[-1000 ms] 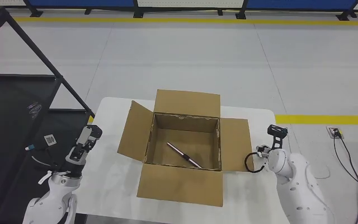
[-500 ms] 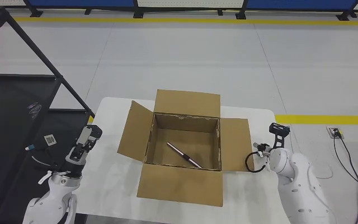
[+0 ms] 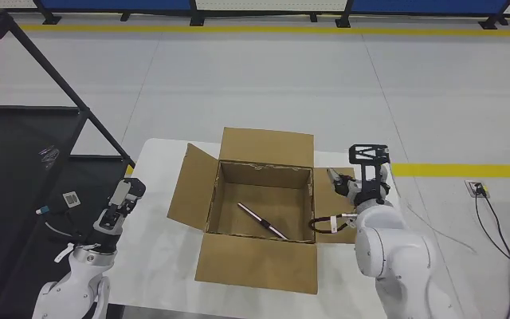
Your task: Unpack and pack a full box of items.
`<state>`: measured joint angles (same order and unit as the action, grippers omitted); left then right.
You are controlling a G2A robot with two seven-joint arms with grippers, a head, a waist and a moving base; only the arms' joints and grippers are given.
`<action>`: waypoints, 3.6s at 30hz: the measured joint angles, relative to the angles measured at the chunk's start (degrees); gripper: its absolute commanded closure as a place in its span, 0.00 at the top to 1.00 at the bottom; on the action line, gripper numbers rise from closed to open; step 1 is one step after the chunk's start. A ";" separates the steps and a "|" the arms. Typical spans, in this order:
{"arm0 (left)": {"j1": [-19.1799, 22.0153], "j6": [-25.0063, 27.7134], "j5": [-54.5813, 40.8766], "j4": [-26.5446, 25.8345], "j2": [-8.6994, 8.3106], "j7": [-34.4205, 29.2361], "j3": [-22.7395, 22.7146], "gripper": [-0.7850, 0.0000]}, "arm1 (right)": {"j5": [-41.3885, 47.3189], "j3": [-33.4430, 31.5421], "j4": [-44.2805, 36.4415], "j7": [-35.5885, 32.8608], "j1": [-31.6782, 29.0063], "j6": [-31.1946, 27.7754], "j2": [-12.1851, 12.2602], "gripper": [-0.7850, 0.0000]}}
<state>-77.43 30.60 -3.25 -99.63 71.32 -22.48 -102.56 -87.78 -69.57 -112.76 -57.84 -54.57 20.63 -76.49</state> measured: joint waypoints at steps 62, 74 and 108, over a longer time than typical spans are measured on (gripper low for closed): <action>0.00 0.00 0.00 0.00 0.00 0.00 0.00 1.00 | 27.28 36.35 71.57 -4.26 35.98 -26.15 -17.71 1.00; 0.00 0.00 0.00 0.00 0.00 0.00 0.00 1.00 | 27.01 37.51 76.78 -1.82 36.35 -28.86 -20.06 0.40; 0.00 0.00 0.00 0.00 0.00 0.00 0.00 1.00 | 27.22 36.59 87.26 1.54 38.70 -32.88 -24.20 0.00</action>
<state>-77.43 30.60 -3.25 -99.63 71.32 -22.48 -102.56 -60.56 -32.97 -25.50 -56.30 -15.87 -12.25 -100.69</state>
